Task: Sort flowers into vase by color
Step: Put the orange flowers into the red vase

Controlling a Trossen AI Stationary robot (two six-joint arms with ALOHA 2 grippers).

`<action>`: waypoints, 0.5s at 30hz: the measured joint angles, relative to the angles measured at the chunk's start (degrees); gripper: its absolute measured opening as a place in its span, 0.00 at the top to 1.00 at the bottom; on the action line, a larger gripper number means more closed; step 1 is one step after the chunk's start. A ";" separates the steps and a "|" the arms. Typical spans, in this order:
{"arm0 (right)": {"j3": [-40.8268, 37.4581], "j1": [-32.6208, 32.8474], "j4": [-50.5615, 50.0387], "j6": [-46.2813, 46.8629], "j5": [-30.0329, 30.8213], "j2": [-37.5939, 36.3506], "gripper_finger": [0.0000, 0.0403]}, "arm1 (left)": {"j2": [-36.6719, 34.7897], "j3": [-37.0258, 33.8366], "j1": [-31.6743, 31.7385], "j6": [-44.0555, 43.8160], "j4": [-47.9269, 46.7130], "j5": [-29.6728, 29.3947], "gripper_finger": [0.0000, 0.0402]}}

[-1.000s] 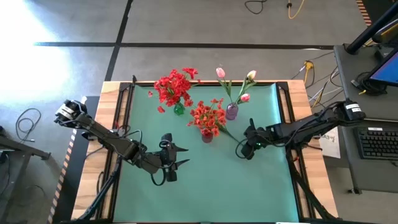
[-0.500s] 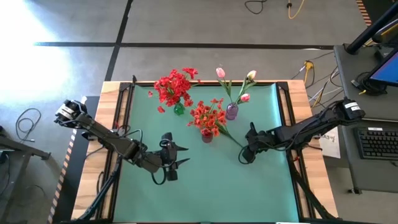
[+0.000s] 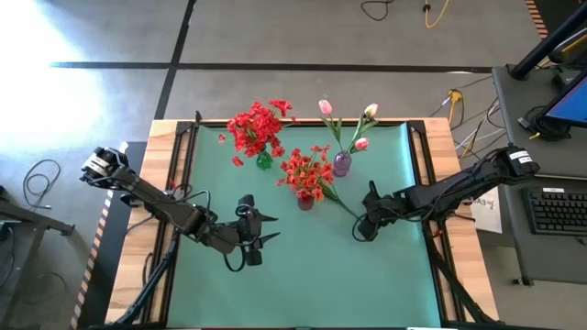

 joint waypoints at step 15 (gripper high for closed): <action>4.28 -0.26 -13.42 1.83 3.18 -4.39 0.54 | 0.00 0.00 0.07 0.02 -0.08 -0.02 0.59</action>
